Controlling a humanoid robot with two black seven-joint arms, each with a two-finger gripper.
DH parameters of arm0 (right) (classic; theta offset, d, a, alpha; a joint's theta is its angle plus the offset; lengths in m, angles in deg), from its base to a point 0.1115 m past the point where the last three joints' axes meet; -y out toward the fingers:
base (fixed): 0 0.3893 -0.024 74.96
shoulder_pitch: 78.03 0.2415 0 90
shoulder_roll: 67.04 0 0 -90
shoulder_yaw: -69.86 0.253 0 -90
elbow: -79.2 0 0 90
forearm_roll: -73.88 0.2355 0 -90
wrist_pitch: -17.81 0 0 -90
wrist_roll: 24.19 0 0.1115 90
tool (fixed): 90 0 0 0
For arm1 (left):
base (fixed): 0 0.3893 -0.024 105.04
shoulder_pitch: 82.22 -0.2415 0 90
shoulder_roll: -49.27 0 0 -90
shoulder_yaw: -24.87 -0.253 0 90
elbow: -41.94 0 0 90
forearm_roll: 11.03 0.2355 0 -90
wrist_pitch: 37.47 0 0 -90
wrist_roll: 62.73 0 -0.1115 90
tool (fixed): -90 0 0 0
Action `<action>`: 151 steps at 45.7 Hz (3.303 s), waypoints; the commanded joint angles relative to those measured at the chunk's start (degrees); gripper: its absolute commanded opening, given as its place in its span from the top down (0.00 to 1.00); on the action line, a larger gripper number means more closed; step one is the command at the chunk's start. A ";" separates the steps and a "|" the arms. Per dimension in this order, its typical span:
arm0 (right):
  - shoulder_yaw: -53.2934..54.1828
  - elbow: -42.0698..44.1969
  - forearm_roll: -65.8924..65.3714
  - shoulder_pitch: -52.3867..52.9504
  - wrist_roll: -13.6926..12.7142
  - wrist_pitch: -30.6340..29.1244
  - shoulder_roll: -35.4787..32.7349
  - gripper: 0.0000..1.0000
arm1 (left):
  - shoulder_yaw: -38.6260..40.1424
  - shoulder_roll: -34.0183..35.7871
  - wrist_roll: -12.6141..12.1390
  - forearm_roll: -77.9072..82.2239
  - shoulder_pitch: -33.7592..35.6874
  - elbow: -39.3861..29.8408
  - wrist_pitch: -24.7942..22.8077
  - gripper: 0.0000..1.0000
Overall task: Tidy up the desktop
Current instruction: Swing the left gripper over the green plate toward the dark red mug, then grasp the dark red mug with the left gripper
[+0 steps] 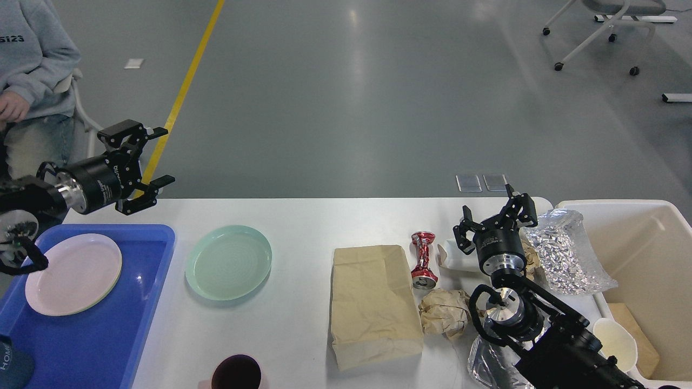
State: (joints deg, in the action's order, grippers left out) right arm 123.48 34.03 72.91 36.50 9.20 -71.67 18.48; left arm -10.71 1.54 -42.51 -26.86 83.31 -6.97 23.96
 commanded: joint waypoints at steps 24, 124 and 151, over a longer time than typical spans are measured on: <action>0.00 0.00 0.00 -0.01 0.00 0.00 0.00 0.00 | -41.94 -31.98 0.35 3.26 54.88 -29.66 -9.93 0.02; 0.00 -0.01 0.00 -0.01 0.00 0.00 0.00 0.00 | -26.29 -32.69 -35.07 40.70 17.72 -41.98 15.56 0.12; 0.00 -0.01 0.00 -0.01 0.00 0.00 0.00 0.00 | -27.17 -32.43 -35.34 42.90 15.43 -41.53 12.04 1.00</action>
State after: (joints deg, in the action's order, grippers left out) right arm 123.48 34.03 72.91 36.49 9.20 -71.67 18.48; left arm -37.78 -31.03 -77.85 16.26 98.89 -48.58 37.22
